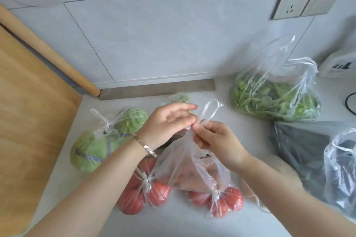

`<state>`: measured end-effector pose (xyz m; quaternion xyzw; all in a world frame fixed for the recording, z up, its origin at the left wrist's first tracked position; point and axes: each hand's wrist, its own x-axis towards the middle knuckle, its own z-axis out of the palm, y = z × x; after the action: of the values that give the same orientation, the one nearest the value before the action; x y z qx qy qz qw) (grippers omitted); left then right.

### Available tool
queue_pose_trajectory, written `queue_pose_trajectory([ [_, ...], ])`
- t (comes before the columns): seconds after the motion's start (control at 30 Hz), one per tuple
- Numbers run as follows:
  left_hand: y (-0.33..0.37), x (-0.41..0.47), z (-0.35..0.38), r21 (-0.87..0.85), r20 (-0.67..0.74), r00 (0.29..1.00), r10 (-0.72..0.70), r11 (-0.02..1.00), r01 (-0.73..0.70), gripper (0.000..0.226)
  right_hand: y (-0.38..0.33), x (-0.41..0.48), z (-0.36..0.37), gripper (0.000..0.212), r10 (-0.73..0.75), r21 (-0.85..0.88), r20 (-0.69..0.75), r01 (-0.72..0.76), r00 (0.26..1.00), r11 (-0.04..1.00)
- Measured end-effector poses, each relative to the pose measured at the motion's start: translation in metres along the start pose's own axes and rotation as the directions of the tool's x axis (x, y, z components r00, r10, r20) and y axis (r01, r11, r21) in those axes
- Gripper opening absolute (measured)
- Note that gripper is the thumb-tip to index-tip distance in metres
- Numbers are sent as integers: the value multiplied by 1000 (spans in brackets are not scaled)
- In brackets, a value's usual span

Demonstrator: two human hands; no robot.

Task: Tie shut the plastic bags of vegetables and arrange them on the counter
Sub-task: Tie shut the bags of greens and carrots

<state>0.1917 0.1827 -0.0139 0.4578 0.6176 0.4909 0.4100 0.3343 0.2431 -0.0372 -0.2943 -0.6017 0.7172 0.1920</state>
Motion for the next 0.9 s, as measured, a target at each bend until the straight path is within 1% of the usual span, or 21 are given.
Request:
queue_pose_trajectory([
  [0.07, -12, -5, -1, 68, -20, 1000, 9, 998, -8, 29, 0, 2, -3, 35, 29, 29, -24, -28, 999, 999],
  [0.13, -23, -8, 1, 107, -85, 996, 27, 994, -18, 31, 0, 5, -4, 31, 44, 56, -36, -42, 998, 998],
  [0.27, -32, -9, 12, 22, -256, 967, 11, 1000, -6, 23, -1, 10, -3, 27, 34, -21, -102, -36, 994, 999],
  [0.3, -37, -8, 14, -32, -289, 957, -25, 999, 17, 19, 0, 12, -3, 26, 29, -27, -146, -33, 989, 999],
  [0.33, -43, -8, 15, -128, -293, 952, -89, 990, 53, 17, 1, 13, -4, 24, 24, -19, -200, -28, 980, 999],
  [0.37, -45, -8, 18, -254, -270, 948, -168, 962, 98, 16, 4, 15, -5, 23, 27, -3, -254, -29, 967, 1000],
  [0.4, -49, -9, 20, -306, -226, 952, -208, 943, 134, 17, 8, 17, -7, 22, 32, 7, -309, -32, 950, 999],
  [0.43, -50, -11, 22, -295, -184, 960, -212, 943, 152, 18, 12, 19, -9, 23, 42, -4, -354, -46, 934, 999],
  [0.5, -48, -17, 29, -94, -148, 978, -147, 987, 134, 22, 22, 22, -14, 25, 67, -75, -408, -106, 911, 992],
  [0.53, -47, -18, 33, -9, -144, 984, -100, 995, 100, 24, 27, 23, -16, 27, 80, -131, -416, -147, 906, 980],
  [0.6, -42, -18, 40, 86, -160, 987, -29, 995, 43, 24, 35, 25, -19, 29, 79, -271, -410, -204, 909, 941],
  [0.63, -43, -17, 43, 109, -165, 986, -11, 994, 29, 24, 37, 26, -19, 29, 71, -333, -397, -216, 915, 918],
  [0.67, -43, -16, 44, 118, -175, 985, -2, 993, 23, 24, 36, 26, -18, 24, 67, -377, -386, -223, 920, 899],
  [0.7, -44, -14, 46, 113, -186, 982, -8, 993, 30, 24, 34, 26, -17, 24, 70, -386, -378, -226, 923, 894],
  [0.77, -50, -12, 48, 107, -216, 976, -18, 993, 42, 23, 32, 25, -16, 43, 77, -388, -369, -229, 926, 893],
  [0.8, -51, -12, 49, 130, -235, 972, -5, 991, 36, 21, 30, 23, -15, 42, 59, -414, -352, -212, 934, 885],
  [0.87, -52, -12, 52, 166, -252, 967, 32, 986, 11, 18, 29, 20, -16, 19, 19, -496, -280, -161, 960, 853],
  [0.9, -52, -12, 53, 171, -268, 962, 44, 985, 3, 19, 30, 18, -17, 14, 28, -547, -218, -146, 976, 824],
])
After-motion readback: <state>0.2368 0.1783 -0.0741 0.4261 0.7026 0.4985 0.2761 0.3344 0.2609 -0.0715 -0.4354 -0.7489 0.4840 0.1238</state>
